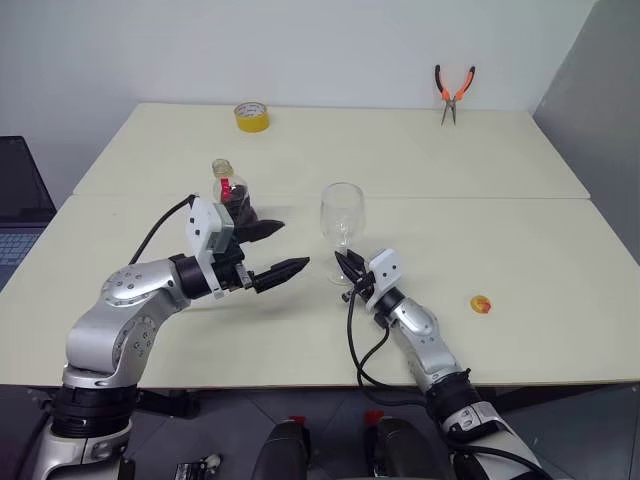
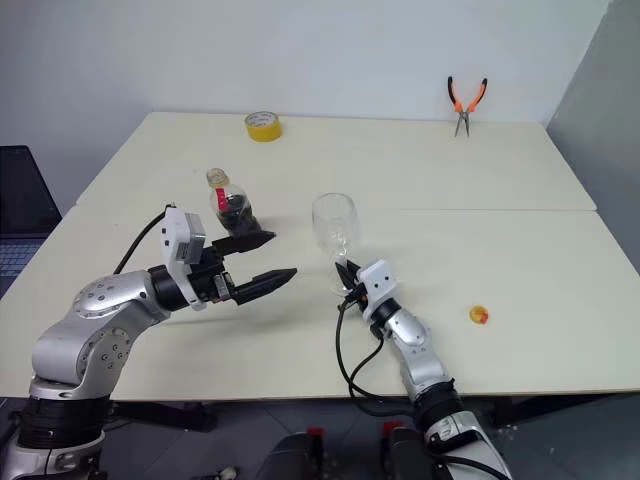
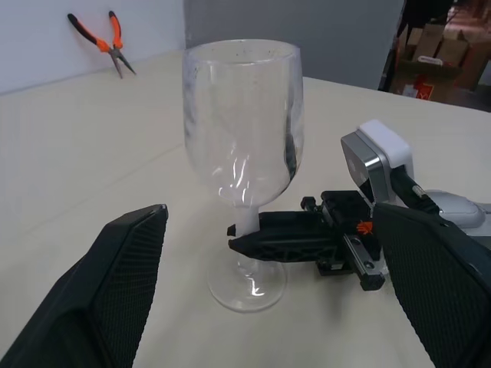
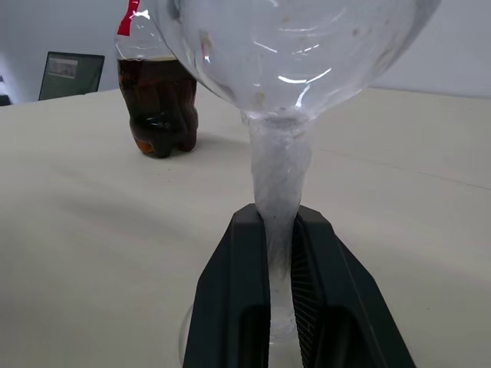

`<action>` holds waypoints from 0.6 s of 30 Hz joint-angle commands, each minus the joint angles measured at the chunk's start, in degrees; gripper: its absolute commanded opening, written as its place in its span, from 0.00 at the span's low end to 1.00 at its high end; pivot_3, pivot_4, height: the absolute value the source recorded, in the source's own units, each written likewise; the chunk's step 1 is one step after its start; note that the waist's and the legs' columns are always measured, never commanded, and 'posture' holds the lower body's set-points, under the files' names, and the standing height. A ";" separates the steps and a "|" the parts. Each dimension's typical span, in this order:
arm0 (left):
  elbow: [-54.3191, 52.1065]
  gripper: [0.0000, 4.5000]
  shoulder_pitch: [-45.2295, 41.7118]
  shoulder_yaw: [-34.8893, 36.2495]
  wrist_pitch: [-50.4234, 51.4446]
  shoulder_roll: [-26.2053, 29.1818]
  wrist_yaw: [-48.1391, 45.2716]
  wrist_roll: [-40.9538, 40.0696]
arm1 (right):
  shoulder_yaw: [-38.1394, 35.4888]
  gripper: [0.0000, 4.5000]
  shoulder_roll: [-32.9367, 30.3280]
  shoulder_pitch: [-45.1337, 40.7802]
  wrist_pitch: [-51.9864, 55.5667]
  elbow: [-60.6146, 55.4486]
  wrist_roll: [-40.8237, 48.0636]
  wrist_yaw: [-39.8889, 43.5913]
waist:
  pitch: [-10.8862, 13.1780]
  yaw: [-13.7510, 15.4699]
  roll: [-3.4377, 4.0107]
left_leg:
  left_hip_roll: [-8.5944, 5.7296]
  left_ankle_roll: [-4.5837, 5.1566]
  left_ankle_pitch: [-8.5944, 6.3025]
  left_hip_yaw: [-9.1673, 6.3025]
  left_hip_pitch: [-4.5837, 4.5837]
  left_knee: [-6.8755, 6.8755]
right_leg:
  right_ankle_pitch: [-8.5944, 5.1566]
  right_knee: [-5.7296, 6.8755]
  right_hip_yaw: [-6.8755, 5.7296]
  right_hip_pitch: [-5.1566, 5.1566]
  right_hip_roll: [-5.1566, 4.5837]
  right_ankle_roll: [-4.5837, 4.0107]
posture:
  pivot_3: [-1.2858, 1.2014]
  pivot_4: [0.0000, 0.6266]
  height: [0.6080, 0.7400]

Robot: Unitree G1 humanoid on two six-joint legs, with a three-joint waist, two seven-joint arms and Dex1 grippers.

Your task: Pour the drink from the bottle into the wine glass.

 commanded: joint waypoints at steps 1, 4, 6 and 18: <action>-0.61 1.00 -0.71 0.42 -1.40 -0.35 -0.19 0.16 | -0.98 0.25 -0.22 0.16 -1.73 -1.21 1.20 1.26 | 0.00 0.00 0.00 | 0.00 0.00 0.00 0.00 0.00 0.00 | 0.00 0.00 0.00 0.00 0.00 0.00 | 0.52 0.24 1.00; -0.21 1.00 -0.42 0.70 -1.41 -0.85 -0.07 -0.22 | -0.97 0.48 -0.61 1.35 -1.26 -2.71 1.54 1.95 | 0.00 0.03 0.00 | -0.01 0.00 0.00 0.01 0.00 0.00 | 0.00 0.00 0.01 0.00 0.00 0.00 | 0.52 0.24 1.00; 0.23 1.00 -0.07 0.81 -1.83 -0.99 -0.45 0.00 | -0.71 0.65 -0.88 2.03 -1.10 -3.63 1.36 2.16 | 0.00 0.02 0.00 | -0.01 0.00 0.00 0.02 0.00 0.00 | 0.00 -0.01 0.02 0.00 -0.01 0.00 | 0.52 0.24 1.00; 2.29 1.00 2.22 1.51 -4.05 -2.07 0.89 1.18 | -1.30 0.99 -4.48 7.46 4.89 -12.56 1.95 2.90 | 0.00 0.03 0.00 | 0.00 0.00 0.00 0.01 0.00 0.01 | -0.01 0.00 0.02 0.00 0.00 0.01 | 0.52 0.24 1.00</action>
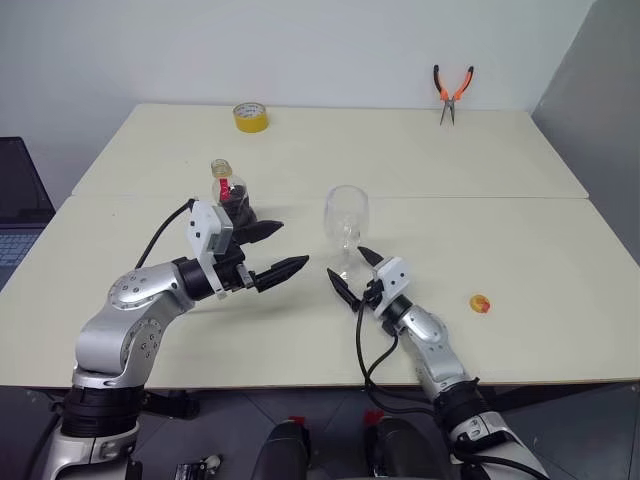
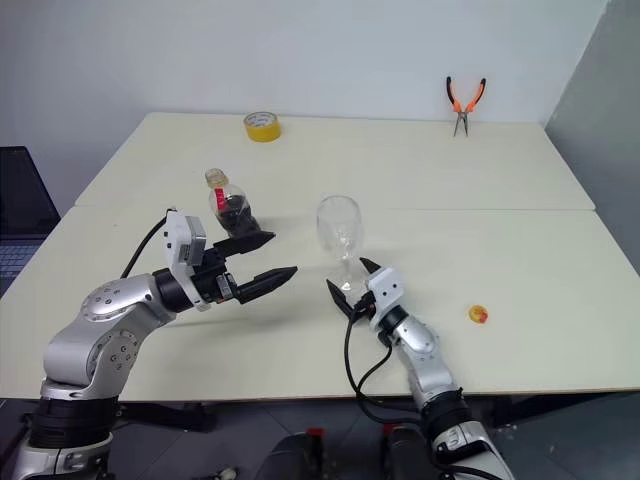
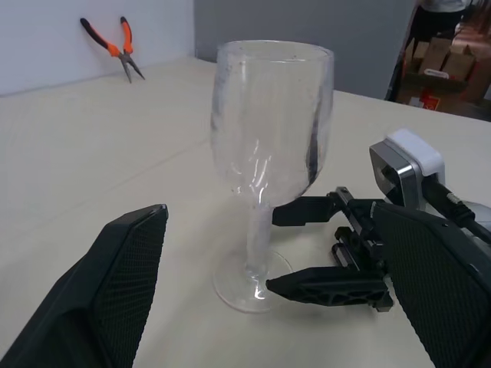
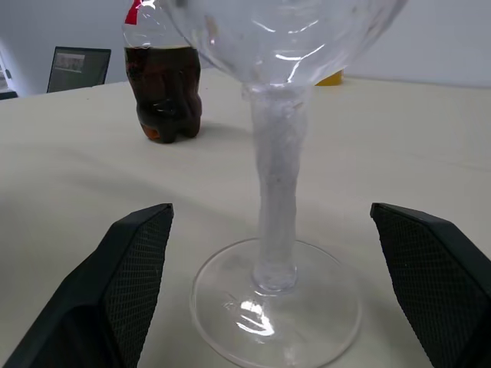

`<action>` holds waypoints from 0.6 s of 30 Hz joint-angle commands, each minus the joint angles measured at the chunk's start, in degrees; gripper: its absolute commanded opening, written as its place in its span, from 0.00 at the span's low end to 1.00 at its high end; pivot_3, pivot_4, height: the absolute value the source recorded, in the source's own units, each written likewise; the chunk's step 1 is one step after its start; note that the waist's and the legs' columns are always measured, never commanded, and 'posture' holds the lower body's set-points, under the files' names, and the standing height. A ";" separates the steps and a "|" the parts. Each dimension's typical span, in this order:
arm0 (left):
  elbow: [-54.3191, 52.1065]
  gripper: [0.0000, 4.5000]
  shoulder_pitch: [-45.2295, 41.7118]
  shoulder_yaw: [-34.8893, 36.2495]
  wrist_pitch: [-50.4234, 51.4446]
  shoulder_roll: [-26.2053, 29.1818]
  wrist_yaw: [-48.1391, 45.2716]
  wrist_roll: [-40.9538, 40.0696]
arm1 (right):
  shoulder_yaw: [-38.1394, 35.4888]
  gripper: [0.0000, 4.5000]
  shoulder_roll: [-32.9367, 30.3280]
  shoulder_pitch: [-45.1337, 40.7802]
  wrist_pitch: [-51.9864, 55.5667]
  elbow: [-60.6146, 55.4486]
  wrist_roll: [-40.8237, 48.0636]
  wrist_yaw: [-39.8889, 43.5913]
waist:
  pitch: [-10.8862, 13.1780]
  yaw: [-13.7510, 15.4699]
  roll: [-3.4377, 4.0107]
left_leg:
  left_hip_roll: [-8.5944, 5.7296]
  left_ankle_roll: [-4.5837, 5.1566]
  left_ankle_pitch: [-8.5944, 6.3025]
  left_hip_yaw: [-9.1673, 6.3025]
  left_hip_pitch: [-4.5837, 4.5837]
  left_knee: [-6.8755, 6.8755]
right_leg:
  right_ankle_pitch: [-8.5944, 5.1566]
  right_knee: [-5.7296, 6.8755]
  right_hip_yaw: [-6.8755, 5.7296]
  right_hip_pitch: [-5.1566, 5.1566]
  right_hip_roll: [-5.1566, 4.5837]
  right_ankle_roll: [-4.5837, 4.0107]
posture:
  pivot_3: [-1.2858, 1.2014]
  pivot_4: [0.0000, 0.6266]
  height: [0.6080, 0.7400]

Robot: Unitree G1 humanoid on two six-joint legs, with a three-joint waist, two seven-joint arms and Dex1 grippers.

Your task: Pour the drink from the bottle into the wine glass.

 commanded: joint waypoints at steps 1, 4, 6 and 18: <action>-0.25 1.00 2.12 1.74 -1.25 -0.70 1.34 0.51 | -1.34 0.99 -3.03 4.68 4.87 -10.02 1.54 0.61 | 0.00 0.03 0.00 | 0.00 0.00 0.00 -0.01 0.00 -0.01 | 0.00 -0.01 0.00 0.00 -0.01 0.00 | 0.52 0.24 1.00; -0.25 1.00 4.37 2.39 -0.64 -2.07 5.05 1.50 | -1.82 0.99 -7.79 11.95 12.57 -22.62 2.58 1.33 | 0.00 0.36 0.01 | -0.06 -0.01 -0.01 -0.02 -0.06 -0.03 | -0.01 -0.03 -0.02 0.00 -0.12 -0.01 | 0.52 0.24 1.00; -0.24 1.00 6.09 2.19 -1.20 -3.36 6.46 2.15 | -2.67 0.99 -10.82 17.60 17.02 -32.07 4.54 1.50 | 0.00 0.42 0.01 | -0.10 0.00 -0.02 -0.02 -0.08 -0.02 | -0.05 -0.05 -0.03 -0.01 -0.18 0.07 | 0.52 0.24 1.00; 8.37 1.00 7.97 1.12 -20.35 -18.04 28.99 21.40 | -5.61 0.99 -22.59 34.76 36.08 -67.66 11.47 2.14 | -0.02 0.37 -0.01 | -0.01 0.03 0.00 -0.01 0.03 0.06 | 0.01 -0.05 -0.07 0.06 -0.12 0.23 | 0.52 0.24 1.00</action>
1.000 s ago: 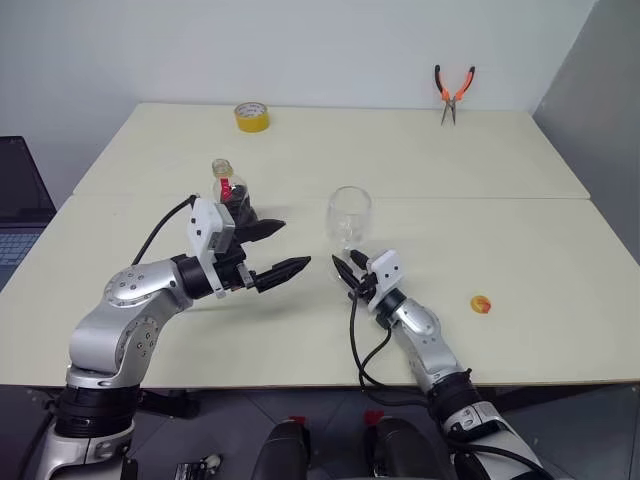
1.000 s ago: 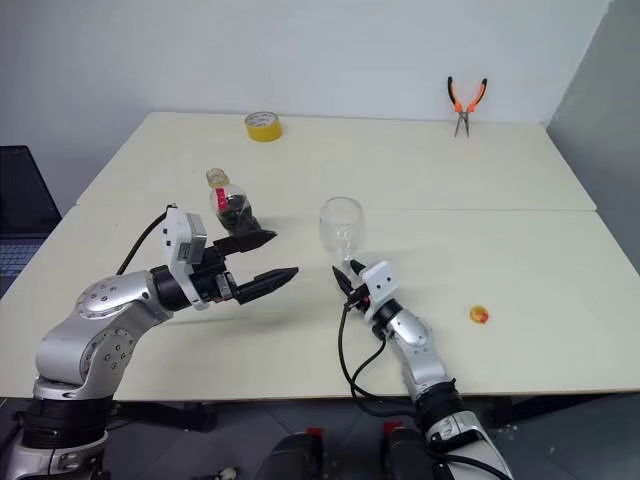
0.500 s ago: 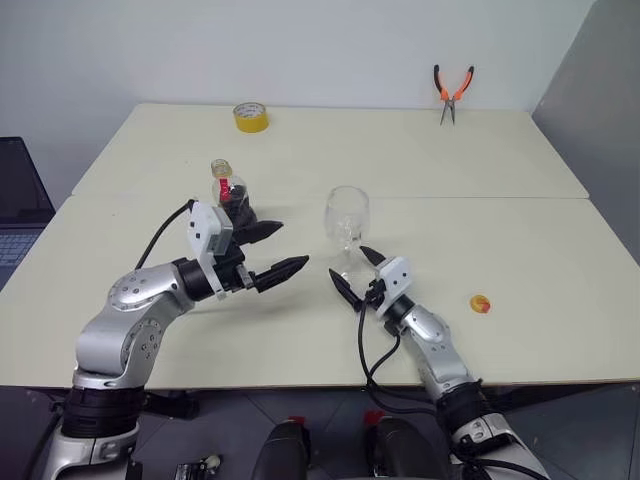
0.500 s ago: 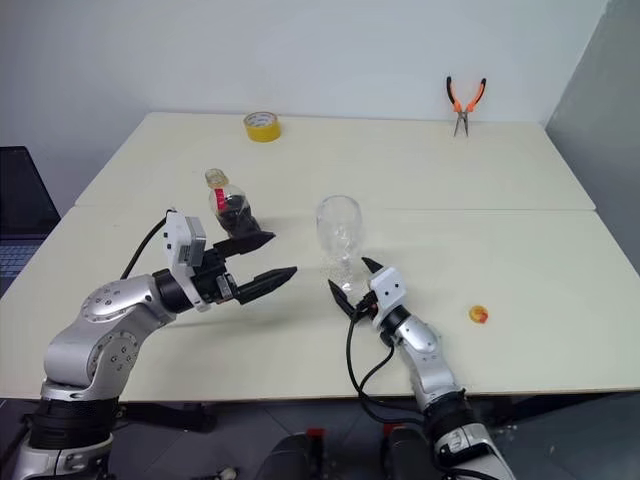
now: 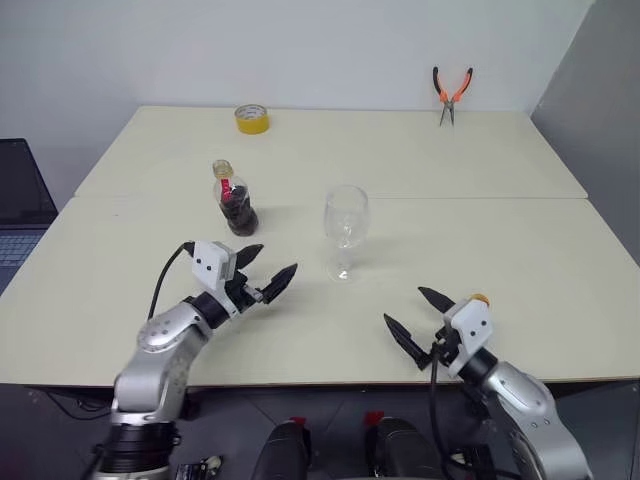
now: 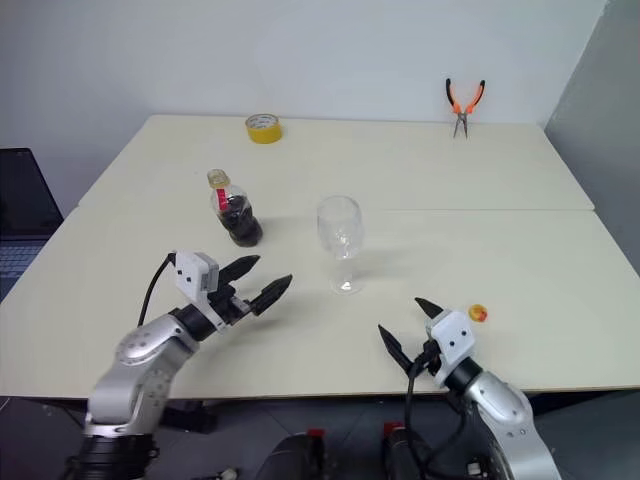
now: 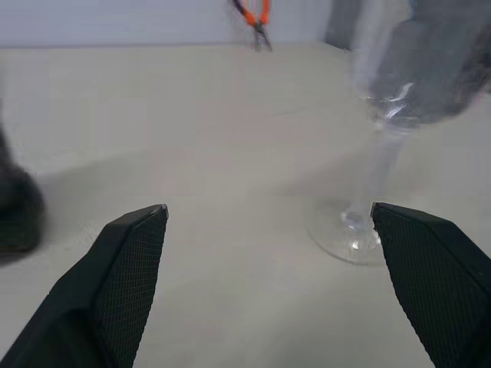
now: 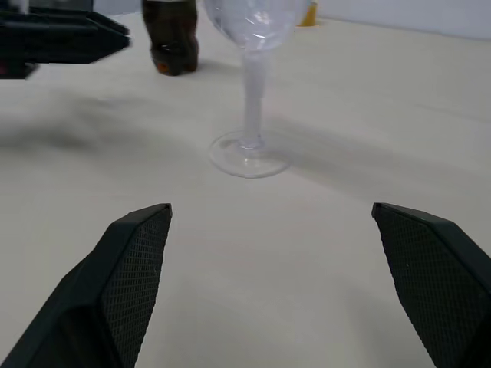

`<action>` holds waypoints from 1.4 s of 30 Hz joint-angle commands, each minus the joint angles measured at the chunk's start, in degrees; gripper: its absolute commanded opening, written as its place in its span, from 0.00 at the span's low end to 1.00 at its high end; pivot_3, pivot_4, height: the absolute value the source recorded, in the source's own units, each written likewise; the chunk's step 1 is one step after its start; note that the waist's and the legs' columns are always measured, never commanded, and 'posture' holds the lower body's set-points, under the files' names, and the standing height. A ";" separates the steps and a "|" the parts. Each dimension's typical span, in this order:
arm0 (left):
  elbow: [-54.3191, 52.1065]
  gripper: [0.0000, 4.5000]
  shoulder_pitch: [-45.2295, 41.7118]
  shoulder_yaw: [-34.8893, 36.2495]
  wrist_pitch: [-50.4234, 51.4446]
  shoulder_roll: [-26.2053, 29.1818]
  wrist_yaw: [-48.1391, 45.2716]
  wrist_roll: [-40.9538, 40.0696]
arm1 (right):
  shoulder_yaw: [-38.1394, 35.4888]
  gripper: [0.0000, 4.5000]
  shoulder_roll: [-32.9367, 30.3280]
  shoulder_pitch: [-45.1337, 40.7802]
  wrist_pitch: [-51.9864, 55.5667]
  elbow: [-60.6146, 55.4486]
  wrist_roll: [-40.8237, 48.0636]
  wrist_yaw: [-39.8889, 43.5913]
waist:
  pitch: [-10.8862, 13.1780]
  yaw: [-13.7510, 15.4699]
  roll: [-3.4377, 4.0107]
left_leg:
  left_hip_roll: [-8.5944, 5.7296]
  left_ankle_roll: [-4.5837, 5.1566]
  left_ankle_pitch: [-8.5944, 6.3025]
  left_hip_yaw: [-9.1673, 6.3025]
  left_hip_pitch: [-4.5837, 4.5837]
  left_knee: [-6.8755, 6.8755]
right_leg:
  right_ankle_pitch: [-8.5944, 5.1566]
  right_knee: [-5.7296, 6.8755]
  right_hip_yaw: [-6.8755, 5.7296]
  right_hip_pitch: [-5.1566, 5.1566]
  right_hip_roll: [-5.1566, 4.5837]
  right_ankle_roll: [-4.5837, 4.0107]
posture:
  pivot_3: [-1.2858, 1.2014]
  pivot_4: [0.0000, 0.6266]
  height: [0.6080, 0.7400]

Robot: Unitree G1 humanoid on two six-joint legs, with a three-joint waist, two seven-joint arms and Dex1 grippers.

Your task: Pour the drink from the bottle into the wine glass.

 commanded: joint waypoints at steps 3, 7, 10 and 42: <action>4.42 1.00 -3.96 0.53 -8.07 -3.42 9.02 6.67 | -5.86 0.99 -4.29 -0.52 8.05 -9.84 9.07 1.56 | -0.02 0.38 -0.04 | -0.03 0.01 0.01 0.00 -0.03 0.01 | 0.02 -0.01 -0.02 0.00 0.00 0.03 | 0.52 0.24 1.00; 8.03 1.00 -7.13 0.25 -10.17 -4.83 12.21 8.95 | -9.63 0.99 -6.38 -0.82 13.52 -12.60 15.52 1.47 | -0.04 0.91 -0.08 | -0.06 0.01 0.00 0.03 -0.07 -0.01 | 0.02 -0.08 0.00 0.01 0.00 0.04 | 0.52 0.24 1.00; 11.66 1.00 -10.14 0.69 -10.49 -4.27 13.21 9.91 | -10.49 0.99 -6.65 -2.59 16.44 -14.02 18.46 0.08 | -0.04 0.96 -0.08 | -0.05 0.01 0.00 0.03 -0.10 -0.02 | 0.01 -0.09 -0.01 -0.01 0.04 0.04 | 0.52 0.24 1.00; 36.09 1.00 -25.22 2.02 -18.40 -5.98 23.72 14.38 | -5.12 0.99 -9.73 -14.00 20.42 -12.87 20.16 -0.06 | -0.02 1.09 -0.12 | -0.07 0.00 0.00 0.03 -0.13 -0.01 | 0.04 -0.16 -0.06 -0.01 0.10 0.09 | 0.52 0.24 1.00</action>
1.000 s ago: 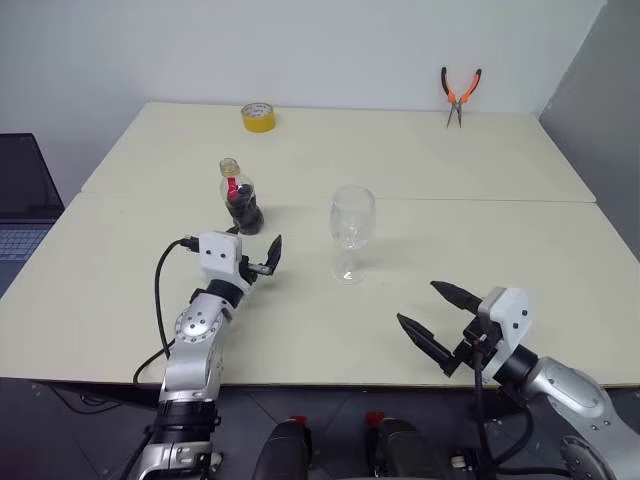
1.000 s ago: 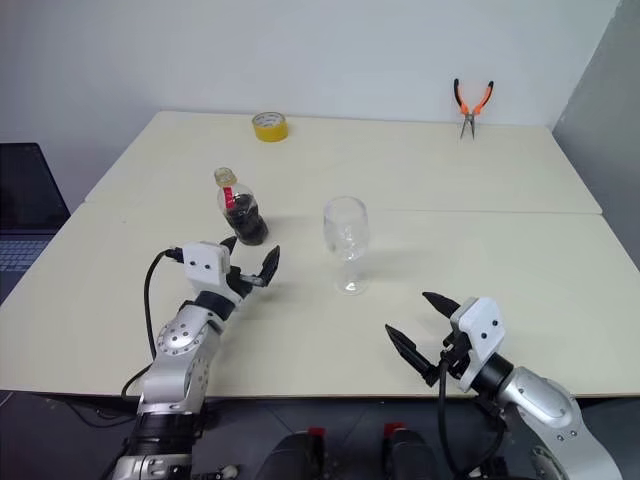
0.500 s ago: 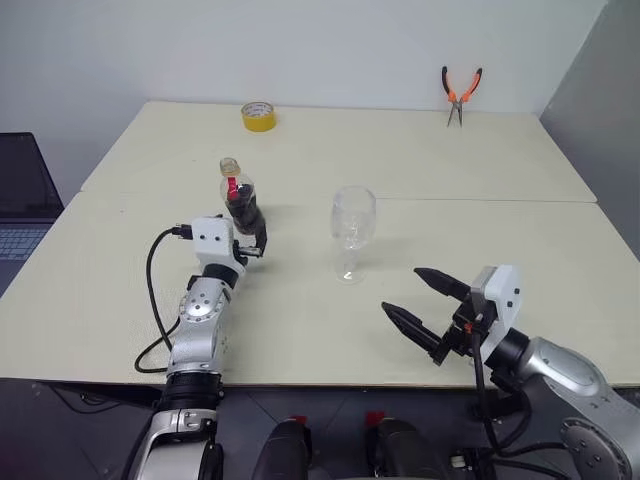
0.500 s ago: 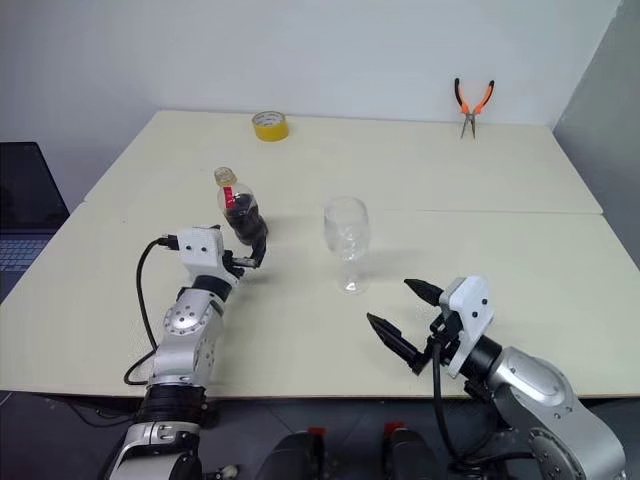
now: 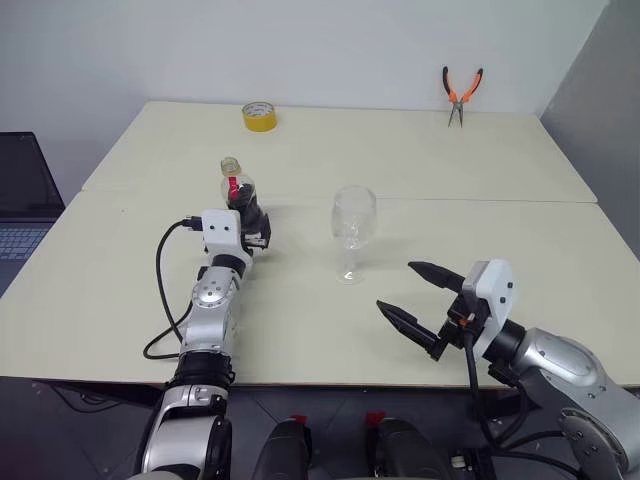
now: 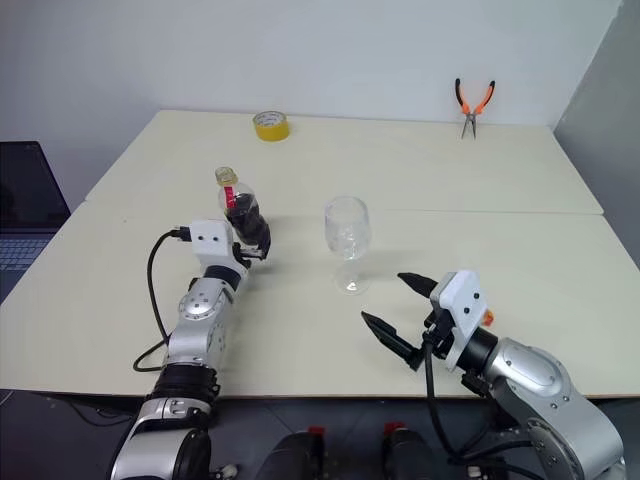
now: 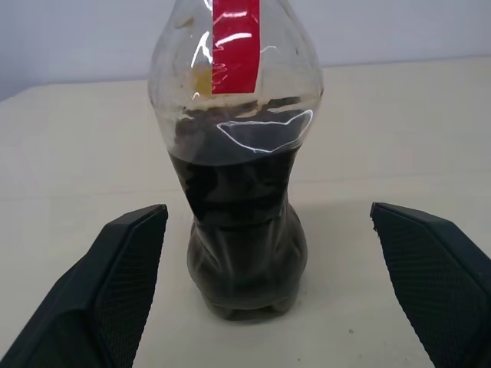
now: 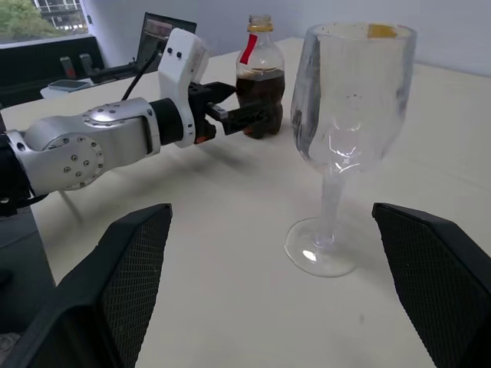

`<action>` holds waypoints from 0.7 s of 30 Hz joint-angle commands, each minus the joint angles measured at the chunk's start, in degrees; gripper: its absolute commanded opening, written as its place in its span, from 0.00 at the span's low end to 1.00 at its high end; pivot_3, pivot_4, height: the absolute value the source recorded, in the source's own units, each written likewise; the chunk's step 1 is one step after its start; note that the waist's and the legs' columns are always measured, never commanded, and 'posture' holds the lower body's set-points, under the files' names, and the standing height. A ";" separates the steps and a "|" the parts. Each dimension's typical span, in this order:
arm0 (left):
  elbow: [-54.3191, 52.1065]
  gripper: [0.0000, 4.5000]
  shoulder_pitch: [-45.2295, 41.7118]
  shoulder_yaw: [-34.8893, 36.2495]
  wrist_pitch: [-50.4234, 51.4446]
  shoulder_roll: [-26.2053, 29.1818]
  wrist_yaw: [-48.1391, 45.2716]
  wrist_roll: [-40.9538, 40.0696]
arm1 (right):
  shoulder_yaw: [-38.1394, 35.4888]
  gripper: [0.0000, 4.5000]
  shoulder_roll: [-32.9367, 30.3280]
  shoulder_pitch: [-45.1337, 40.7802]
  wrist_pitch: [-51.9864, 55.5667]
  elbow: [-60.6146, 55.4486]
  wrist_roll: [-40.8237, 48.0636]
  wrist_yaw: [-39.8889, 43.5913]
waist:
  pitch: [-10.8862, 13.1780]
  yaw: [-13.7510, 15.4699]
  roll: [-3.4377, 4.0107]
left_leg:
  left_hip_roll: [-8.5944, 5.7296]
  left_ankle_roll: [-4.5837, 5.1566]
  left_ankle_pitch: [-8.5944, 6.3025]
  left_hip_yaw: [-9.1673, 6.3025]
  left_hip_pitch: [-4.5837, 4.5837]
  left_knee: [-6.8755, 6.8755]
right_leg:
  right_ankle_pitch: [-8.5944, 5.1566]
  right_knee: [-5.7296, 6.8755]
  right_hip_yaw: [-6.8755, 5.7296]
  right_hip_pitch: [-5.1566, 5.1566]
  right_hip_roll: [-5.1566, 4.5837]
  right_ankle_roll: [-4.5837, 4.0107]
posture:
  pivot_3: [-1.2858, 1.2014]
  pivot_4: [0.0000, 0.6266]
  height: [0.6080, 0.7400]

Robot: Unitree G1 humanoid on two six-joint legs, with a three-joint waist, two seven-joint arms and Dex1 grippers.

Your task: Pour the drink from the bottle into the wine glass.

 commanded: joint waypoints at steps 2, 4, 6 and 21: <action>2.49 1.00 -2.42 0.08 -2.84 0.12 1.11 0.80 | 0.60 0.99 0.10 -1.04 -1.61 -0.04 -0.68 0.53 | 0.00 0.01 0.00 | 0.00 0.00 0.00 -0.01 -0.01 -0.01 | 0.00 0.00 0.00 0.00 0.00 0.00 | 0.52 0.24 1.00; 4.55 1.00 -3.83 0.52 -3.44 0.11 2.14 0.82 | 0.92 0.99 0.21 -1.52 -1.67 0.29 -0.86 0.45 | 0.02 0.03 -0.04 | 0.00 0.00 0.00 -0.01 -0.01 0.00 | 0.00 0.00 0.00 0.00 0.00 0.00 | 0.52 0.24 1.00; 6.82 1.00 -5.34 0.86 -4.09 0.18 2.91 0.76 | 1.25 0.99 0.40 -2.06 -1.65 0.62 -1.00 0.36 | 0.03 0.04 -0.05 | 0.00 0.00 0.00 -0.01 -0.01 0.01 | 0.01 0.00 -0.01 0.00 0.00 0.01 | 0.52 0.24 1.00; 15.78 0.80 -11.04 1.52 -7.06 1.60 1.00 -0.50 | 2.31 1.00 1.80 -3.78 -1.43 0.88 -1.97 -0.09 | 0.03 0.00 -0.05 | -0.01 0.00 0.00 0.01 -0.02 -0.01 | 0.01 0.00 -0.03 -0.02 0.00 0.02 | 0.52 0.24 1.00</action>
